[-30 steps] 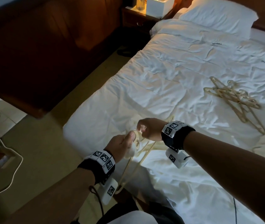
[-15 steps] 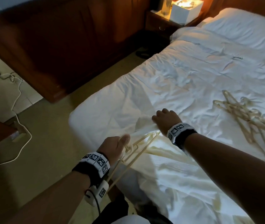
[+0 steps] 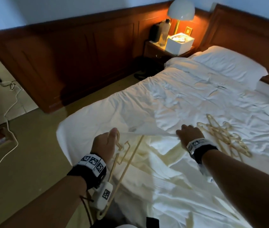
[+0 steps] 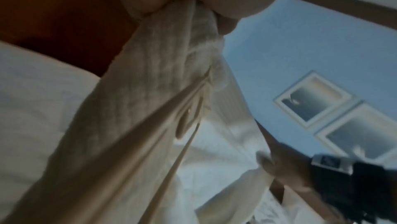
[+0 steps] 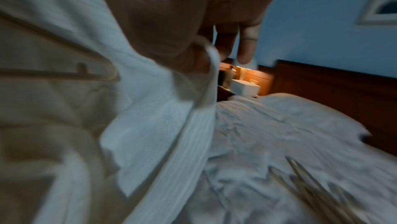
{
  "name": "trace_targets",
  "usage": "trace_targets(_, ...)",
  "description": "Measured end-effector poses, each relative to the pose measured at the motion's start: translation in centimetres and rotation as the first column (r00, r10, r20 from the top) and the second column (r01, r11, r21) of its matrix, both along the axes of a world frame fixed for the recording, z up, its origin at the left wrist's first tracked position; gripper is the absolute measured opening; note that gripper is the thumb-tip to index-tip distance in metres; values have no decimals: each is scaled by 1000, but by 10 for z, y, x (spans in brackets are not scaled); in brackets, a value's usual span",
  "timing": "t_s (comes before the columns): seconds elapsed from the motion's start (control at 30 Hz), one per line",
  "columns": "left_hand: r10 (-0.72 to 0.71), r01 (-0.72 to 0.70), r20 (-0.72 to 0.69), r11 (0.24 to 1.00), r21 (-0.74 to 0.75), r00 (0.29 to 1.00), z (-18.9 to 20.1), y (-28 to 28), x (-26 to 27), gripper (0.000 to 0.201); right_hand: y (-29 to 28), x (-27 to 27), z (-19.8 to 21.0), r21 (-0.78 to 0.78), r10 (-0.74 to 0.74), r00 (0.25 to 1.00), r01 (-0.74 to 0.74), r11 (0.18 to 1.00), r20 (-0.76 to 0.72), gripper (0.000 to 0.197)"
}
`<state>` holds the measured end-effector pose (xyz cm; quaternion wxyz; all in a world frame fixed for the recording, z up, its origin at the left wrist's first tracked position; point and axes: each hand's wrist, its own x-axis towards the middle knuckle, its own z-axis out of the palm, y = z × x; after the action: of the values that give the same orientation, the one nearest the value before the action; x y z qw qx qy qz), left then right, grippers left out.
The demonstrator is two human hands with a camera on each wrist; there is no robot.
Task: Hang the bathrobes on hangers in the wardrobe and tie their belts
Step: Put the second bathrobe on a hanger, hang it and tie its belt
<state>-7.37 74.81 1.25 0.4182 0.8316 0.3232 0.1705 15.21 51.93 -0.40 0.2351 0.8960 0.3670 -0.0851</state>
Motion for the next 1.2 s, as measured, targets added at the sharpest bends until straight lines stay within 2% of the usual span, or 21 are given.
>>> trace_targets(0.07, 107, -107, 13, 994, -17, 994, 5, 0, 0, 50, 8, -28, -1, -1, 103, 974, -105, 994, -200, 43)
trace_targets(0.13, 154, -153, 41, 988, -28, 987, 9, -3, 0, 48, 20, -70, -1, 55, 246, 858, -248, 967, -450, 48)
trace_targets(0.17, 139, -138, 47, 990, -11, 989, 11, -6, 0, 47, 28, -89, -1, 124, 339, 792, -322, 939, -509, 47)
trace_targets(0.2, 110, -110, 56, 994, 11, 992, 12, -8, -2, 46, 39, -100, -2, 221, 426, 754, -365, 904, -500, 44)
trace_targets(0.23, 80, -83, 74, 996, 32, 994, 13, -10, -4, 46, 53, -105, 1, 362, 473, 764, -331, 871, -439, 43)
trace_targets(0.3, 31, -37, 123, 998, 51, 992, 14, -12, -11, 45, 80, -94, 4, 627, 421, 863, -168, 761, -279, 54)
trace_targets(0.33, 5, -13, 152, 998, 54, 988, 15, -11, -16, 46, 92, -86, 8, 702, 375, 903, -130, 700, -207, 67)
trace_targets(0.37, -27, 15, 184, 998, 66, 982, 15, -10, -21, 45, 101, -79, 13, 710, 351, 922, -136, 691, -165, 82)
trace_targets(0.43, -110, 89, 226, 991, 105, 968, 17, -5, -32, 43, 116, -72, 22, 594, 417, 896, -255, 763, -151, 101)
trace_targets(0.53, -209, 173, 276, 974, 150, 938, 21, 1, -49, 40, 138, -81, 29, 320, 637, 763, -580, 749, -108, 96)
trace_targets(0.57, -217, 182, 291, 973, 141, 932, 22, 3, -56, 40, 144, -87, 31, 241, 651, 745, -612, 753, -146, 97)
trace_targets(0.6, -218, 187, 303, 974, 128, 928, 23, 5, -63, 42, 148, -93, 31, 186, 616, 761, -588, 788, -206, 99)
trace_targets(0.63, -216, 189, 303, 975, 115, 928, 23, 7, -71, 45, 152, -100, 31, 160, 562, 786, -539, 827, -257, 99)
trace_targets(0.7, -208, 193, 291, 978, 81, 934, 20, 15, -87, 52, 160, -110, 35, 148, 525, 812, -504, 851, -256, 91)
trace_targets(0.77, -159, 172, 299, 985, -19, 941, 15, 30, -102, 66, 169, -116, 51, 168, 546, 817, -521, 837, -188, 81)
trace_targets(0.83, -77, 136, 280, 971, -199, 957, 12, 47, -113, 92, 184, -121, 75, 187, 571, 814, -548, 816, -108, 77)
trace_targets(0.9, 93, 9, 200, 890, -456, 975, 20, 66, -122, 100, 207, -129, 103, 167, 601, 799, -589, 791, -27, 73)
trace_targets(0.97, 179, -50, 159, 800, -598, 971, 32, 88, -135, 84, 235, -139, 132, 125, 646, 761, -648, 751, 64, 69)
trace_targets(1.07, 53, 41, 188, 885, -464, 981, 54, 119, -161, 43, 283, -163, 178, 44, 718, 675, -733, 679, 173, 77)
trace_targets(1.13, 19, 101, 232, 864, -494, 973, 66, 146, -178, 32, 320, -188, 214, -46, 769, 594, -784, 619, 237, 77)
trace_targets(1.2, 75, 134, 333, 816, -562, 940, 80, 184, -197, 26, 363, -215, 254, -59, 792, 523, -822, 567, 316, 79)
